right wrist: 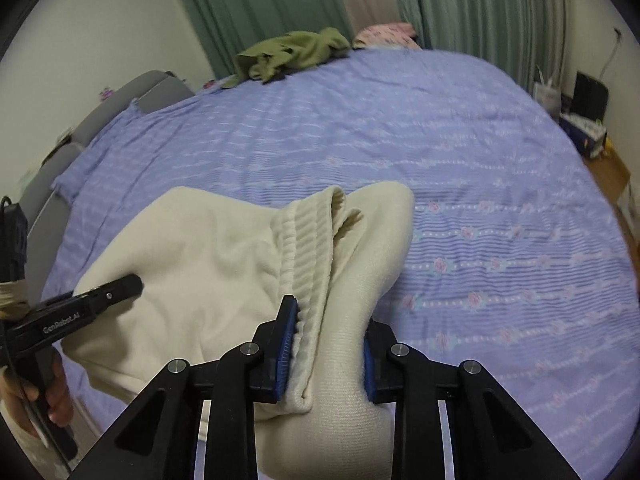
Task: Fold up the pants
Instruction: 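Grasp the folded bundle with the left gripper while the right gripper grasps the waistband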
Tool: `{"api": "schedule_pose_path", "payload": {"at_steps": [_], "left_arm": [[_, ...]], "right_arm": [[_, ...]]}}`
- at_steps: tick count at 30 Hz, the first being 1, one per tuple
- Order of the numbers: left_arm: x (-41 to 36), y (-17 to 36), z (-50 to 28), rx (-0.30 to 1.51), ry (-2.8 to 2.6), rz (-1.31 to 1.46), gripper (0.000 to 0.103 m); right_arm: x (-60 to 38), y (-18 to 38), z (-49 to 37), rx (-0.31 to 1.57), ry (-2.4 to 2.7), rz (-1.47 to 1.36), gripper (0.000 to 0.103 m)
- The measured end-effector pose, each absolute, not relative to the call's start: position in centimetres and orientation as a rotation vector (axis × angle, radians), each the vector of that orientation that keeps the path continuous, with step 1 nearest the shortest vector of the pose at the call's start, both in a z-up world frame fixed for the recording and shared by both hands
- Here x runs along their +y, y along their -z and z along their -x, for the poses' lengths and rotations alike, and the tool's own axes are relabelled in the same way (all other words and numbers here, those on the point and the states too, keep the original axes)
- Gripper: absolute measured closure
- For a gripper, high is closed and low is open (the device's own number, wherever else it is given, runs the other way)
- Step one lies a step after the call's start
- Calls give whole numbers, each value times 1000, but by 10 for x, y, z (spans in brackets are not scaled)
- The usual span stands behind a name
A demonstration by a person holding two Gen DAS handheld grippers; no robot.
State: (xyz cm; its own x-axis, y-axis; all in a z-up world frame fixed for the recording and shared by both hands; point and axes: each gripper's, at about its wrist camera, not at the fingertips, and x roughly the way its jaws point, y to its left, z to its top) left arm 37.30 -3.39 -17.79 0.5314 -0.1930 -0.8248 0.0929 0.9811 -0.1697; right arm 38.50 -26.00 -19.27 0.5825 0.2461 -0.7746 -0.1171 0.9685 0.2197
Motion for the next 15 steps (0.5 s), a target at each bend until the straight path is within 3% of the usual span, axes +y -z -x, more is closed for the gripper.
{"api": "schedule_pose_path", "payload": {"at_steps": [15], "left_arm": [[61, 67, -248, 864, 104, 126, 75]], "right_arm": [[-165, 83, -261, 820, -327, -9, 75]]}}
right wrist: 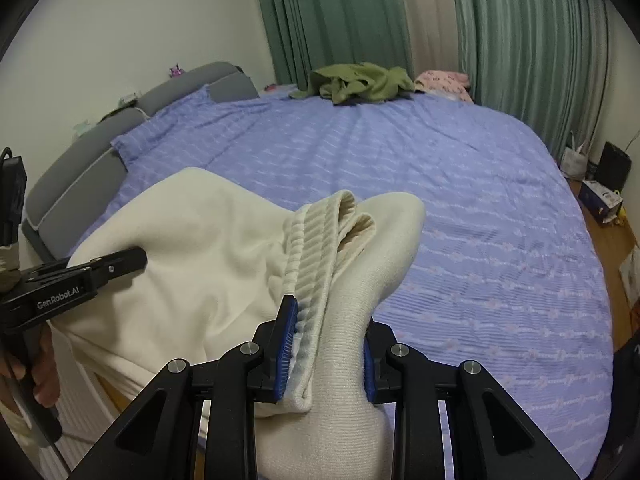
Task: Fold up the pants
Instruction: 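Grasp the folded bundle with the left gripper while the right gripper grasps the waistband, then carry the folded trousers with both grippers and lay them near the pillows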
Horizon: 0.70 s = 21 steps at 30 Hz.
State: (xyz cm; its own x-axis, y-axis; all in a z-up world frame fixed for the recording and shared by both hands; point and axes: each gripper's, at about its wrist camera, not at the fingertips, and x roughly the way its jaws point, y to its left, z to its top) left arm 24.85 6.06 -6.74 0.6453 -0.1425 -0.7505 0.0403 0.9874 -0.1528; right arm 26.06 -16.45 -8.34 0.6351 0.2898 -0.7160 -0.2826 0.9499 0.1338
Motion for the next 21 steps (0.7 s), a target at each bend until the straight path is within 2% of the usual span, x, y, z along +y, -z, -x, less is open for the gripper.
{"api": "schedule_pose_path", "payload": {"at_steps": [6, 21], "left_arm": [[96, 39, -227, 828, 167, 20, 75], [136, 12, -175, 750, 105, 53, 75]], "right_arm": [[-121, 64, -225, 784, -264, -61, 75], [-82, 35, -195, 709, -335, -49, 75]]}}
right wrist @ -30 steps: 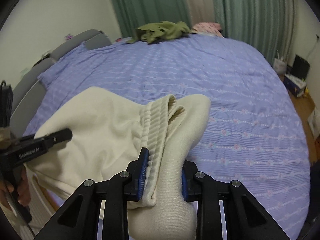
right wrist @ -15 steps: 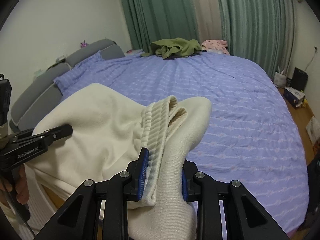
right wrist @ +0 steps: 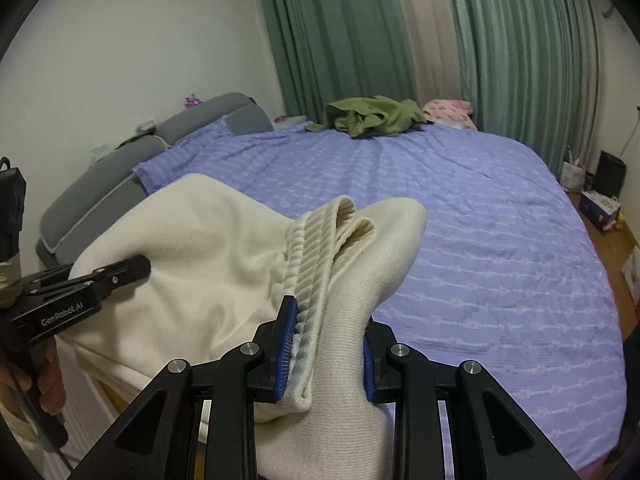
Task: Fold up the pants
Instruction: 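Carry the folded trousers with both grippers and lay them near the pillows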
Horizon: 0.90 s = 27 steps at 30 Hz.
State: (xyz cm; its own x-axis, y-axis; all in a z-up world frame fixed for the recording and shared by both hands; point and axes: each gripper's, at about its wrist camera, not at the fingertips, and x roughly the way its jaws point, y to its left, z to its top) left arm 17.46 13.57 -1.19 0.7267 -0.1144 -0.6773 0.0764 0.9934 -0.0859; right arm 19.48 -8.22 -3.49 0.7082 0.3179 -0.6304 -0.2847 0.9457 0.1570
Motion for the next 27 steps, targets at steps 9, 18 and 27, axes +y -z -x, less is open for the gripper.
{"api": "schedule_pose_path", "payload": {"at_steps": [9, 18, 27], "left_arm": [[185, 12, -174, 734, 94, 87, 75], [290, 24, -213, 781, 153, 37, 75], [405, 54, -256, 844, 158, 56, 75]], "right_arm": [[-34, 26, -197, 690, -364, -4, 75], [66, 40, -221, 741, -319, -29, 75], [176, 64, -257, 794, -316, -17, 75]]}}
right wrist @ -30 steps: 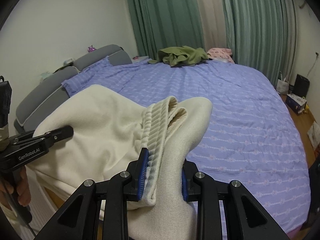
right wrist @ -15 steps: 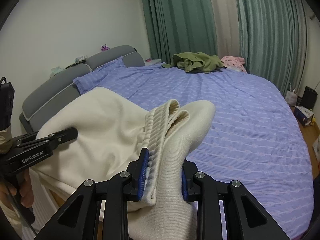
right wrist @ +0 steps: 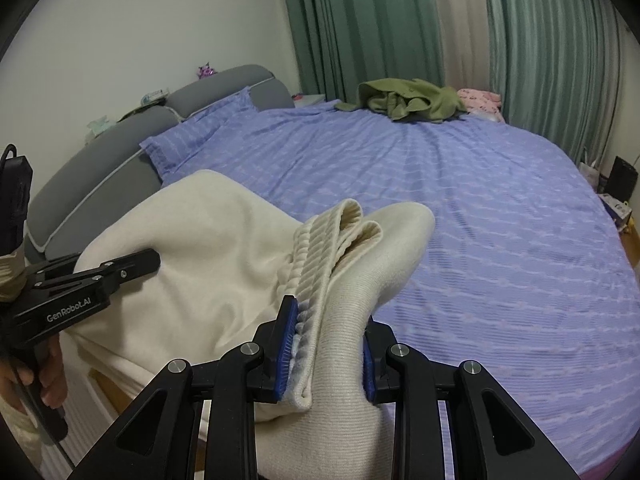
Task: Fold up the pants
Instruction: 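Carry the folded trousers with both grippers and lay them near the pillows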
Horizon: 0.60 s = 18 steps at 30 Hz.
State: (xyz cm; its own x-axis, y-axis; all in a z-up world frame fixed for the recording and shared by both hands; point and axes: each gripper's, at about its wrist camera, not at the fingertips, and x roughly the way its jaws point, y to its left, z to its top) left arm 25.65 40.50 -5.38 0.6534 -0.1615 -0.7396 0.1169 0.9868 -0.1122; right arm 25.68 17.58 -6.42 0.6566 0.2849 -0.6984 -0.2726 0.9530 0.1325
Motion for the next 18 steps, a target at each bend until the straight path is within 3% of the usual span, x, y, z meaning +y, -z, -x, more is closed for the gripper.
{"api": "schedule_pose_path", "payload": {"at_steps": [18], "left_arm": [[559, 165, -427, 950, 154, -8, 75]], "right_arm": [[339, 167, -413, 971, -329, 27, 75]]}}
